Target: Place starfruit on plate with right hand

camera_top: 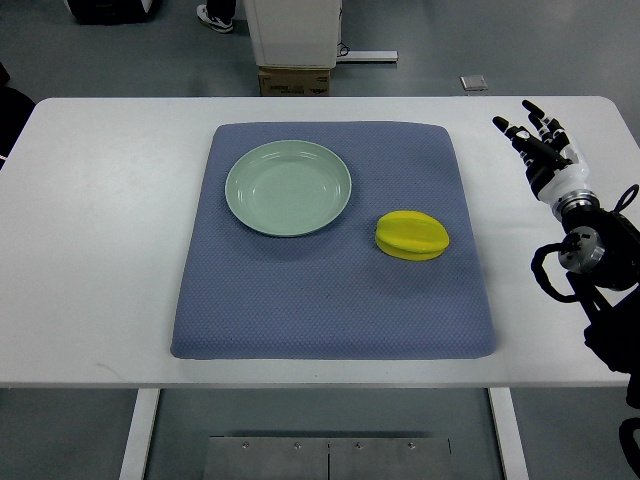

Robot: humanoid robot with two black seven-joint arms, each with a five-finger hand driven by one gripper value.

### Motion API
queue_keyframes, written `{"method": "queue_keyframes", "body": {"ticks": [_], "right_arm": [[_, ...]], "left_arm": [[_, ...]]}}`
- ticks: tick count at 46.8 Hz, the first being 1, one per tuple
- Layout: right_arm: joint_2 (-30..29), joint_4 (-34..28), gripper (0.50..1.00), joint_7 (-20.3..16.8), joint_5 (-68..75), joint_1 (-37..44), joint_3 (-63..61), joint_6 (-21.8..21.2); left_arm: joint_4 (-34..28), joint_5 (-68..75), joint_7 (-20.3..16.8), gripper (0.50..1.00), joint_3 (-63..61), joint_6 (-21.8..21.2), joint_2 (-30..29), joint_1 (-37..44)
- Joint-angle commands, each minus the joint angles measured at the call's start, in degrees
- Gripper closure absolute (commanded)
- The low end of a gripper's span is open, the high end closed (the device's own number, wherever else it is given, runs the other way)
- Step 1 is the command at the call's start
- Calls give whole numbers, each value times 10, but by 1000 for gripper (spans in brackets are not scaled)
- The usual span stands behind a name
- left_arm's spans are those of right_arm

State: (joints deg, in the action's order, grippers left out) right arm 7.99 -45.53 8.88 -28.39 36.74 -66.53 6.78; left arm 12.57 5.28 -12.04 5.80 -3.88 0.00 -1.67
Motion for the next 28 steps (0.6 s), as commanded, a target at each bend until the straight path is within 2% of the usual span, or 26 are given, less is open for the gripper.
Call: {"method": "queue_keyframes", "body": {"ticks": [1,28], "right_arm": [[0,0,500,0,0,0,0,0],[1,0,500,0,0,1,0,0]], "left_arm": [[0,0,0,500,0,0,0,0],[-1,-1,0,500,1,0,0,10]]}}
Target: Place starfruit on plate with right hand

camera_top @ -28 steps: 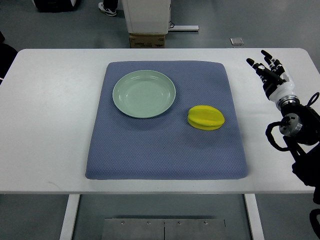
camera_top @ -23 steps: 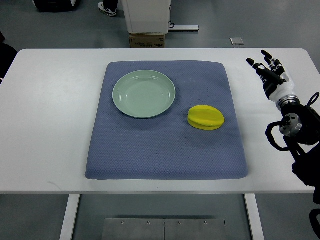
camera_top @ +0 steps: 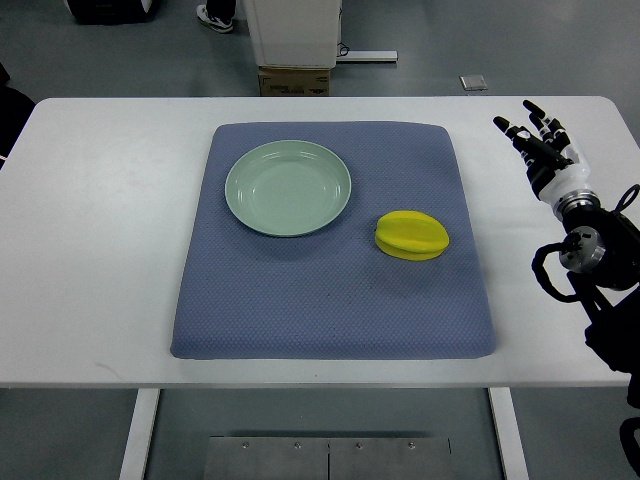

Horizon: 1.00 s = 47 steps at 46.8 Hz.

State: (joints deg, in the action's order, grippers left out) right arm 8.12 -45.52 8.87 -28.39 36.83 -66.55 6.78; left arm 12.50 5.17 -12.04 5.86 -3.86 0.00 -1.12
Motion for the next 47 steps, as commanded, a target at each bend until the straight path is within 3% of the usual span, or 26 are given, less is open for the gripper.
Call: {"method": "queue_keyframes", "body": {"ticks": [1,47], "right_arm": [[1,0,500,-1,0,0,-1,0],[2,-1,500,-1,0,3,0,1]], "left_arm": [[0,0,0,500,0,0,0,4],[0,0,0,500,0,0,0,5]]}}
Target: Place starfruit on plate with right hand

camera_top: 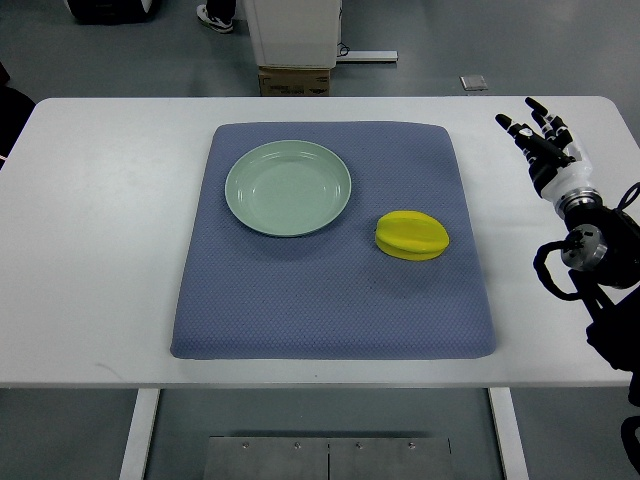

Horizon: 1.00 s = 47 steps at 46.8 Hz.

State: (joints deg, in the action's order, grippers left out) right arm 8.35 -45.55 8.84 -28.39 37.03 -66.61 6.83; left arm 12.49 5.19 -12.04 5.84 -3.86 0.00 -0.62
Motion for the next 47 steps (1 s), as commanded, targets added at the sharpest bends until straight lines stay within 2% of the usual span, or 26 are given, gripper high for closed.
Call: {"method": "queue_keyframes", "body": {"ticks": [1,33,47], "right_arm": [[0,-1,500,-1,0,1,1,0],[-4,-2,500,-1,0,-4,5,-3],[-29,-31,500,-2,-11,-32,6,-5]], "left_arm": [[1,0,0,500,0,0,0,0],[0,0,0,500,0,0,0,0],[0,0,0,500,0,0,0,0]]}}
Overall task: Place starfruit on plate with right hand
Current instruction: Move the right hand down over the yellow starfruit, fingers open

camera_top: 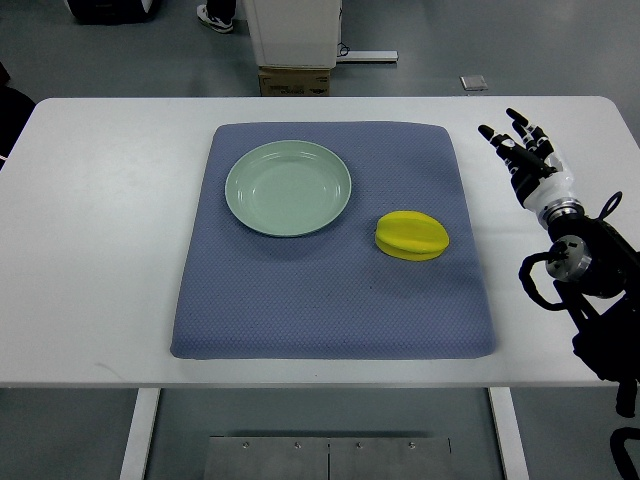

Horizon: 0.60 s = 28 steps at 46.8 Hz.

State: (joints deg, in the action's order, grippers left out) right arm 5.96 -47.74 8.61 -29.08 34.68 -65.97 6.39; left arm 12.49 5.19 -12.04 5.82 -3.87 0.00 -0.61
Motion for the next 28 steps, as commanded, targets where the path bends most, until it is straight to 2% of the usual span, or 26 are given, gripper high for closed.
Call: {"method": "queue_keyframes", "body": {"ticks": [1,11,28], "right_arm": [[-6,-15,500,0,-4,-10,0,-1],[-13,-61,500,1,-81,-37,-4,-25],[14,-101,500,4,-219,-52,-7,-130]], "left_arm": [[0,0,0,500,0,0,0,0],[1,0,0,500,0,0,0,0],[0,0,0,500,0,0,0,0]]}}
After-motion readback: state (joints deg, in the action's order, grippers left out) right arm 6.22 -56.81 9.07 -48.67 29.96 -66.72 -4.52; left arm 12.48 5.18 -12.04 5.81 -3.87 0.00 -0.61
